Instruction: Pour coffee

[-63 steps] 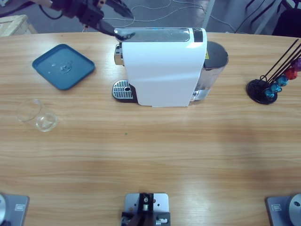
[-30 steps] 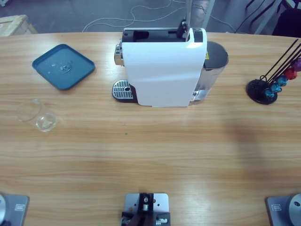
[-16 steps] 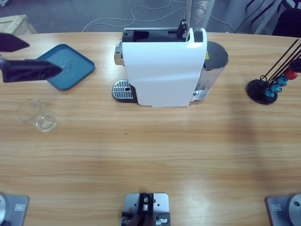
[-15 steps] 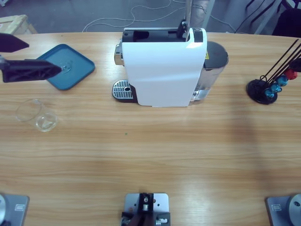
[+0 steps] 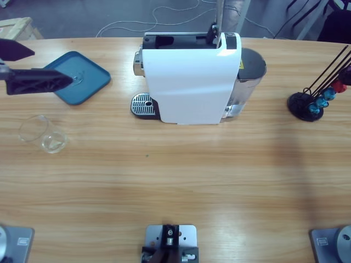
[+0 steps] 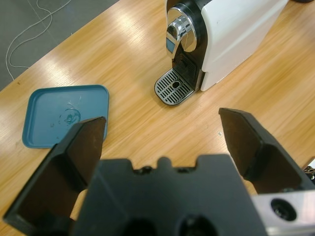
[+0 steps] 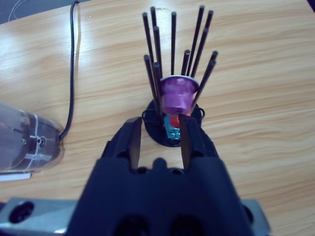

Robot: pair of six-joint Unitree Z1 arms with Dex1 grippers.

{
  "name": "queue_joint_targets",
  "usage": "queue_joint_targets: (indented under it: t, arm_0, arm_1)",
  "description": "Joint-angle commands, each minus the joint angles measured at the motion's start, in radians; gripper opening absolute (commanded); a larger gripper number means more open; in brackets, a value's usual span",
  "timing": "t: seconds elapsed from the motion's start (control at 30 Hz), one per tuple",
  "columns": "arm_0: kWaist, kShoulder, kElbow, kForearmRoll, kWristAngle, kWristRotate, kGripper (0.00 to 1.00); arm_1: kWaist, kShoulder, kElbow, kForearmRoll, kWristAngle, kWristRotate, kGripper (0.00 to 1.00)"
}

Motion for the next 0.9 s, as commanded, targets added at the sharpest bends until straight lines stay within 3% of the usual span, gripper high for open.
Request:
queue_joint_targets:
  t: [0.03, 0.07, 0.1, 0.5, 0.53, 0.57, 0.6, 0.63, 0.9]
  arm_0:
    - [-0.012, 0.047, -0.008, -0.010, 0.014, -0.001, 0.996]
    - [-0.012, 0.052, -0.012, -0.010, 0.014, -0.001, 0.996]
    - [-0.012, 0.054, -0.014, -0.010, 0.014, -0.001, 0.996]
    - [-0.012, 0.060, -0.008, -0.010, 0.014, -0.005, 0.996]
    - [-0.012, 0.061, -0.008, -0.010, 0.014, -0.005, 0.996]
    - [-0.012, 0.061, -0.008, -0.010, 0.014, -0.005, 0.996]
    - [-0.012, 0.061, -0.008, -0.010, 0.014, -0.005, 0.996]
    - [-0.012, 0.063, -0.007, -0.010, 0.014, -0.005, 0.996]
    - [-0.016, 0.078, -0.005, -0.010, 0.012, -0.005, 0.996]
  arm_1:
    - [-0.039, 0.064, 0.028, -0.058, 0.035, 0.007, 0.140]
    - [-0.039, 0.066, 0.030, -0.066, 0.037, 0.007, 0.062]
    - [-0.039, 0.067, 0.033, -0.073, 0.037, 0.007, 0.045]
    - [-0.045, 0.054, 0.041, -0.068, 0.030, 0.026, 0.059]
    - [-0.045, 0.048, 0.040, -0.063, 0.026, 0.040, 0.283]
    - [-0.045, 0.042, 0.038, -0.054, 0.014, 0.049, 0.663]
    - [-0.045, 0.036, 0.038, -0.044, -0.004, 0.055, 0.867]
    - [-0.043, 0.029, 0.037, -0.033, -0.014, 0.062, 0.962]
    - [-0.016, -0.011, 0.032, 0.028, -0.068, 0.088, 1.000]
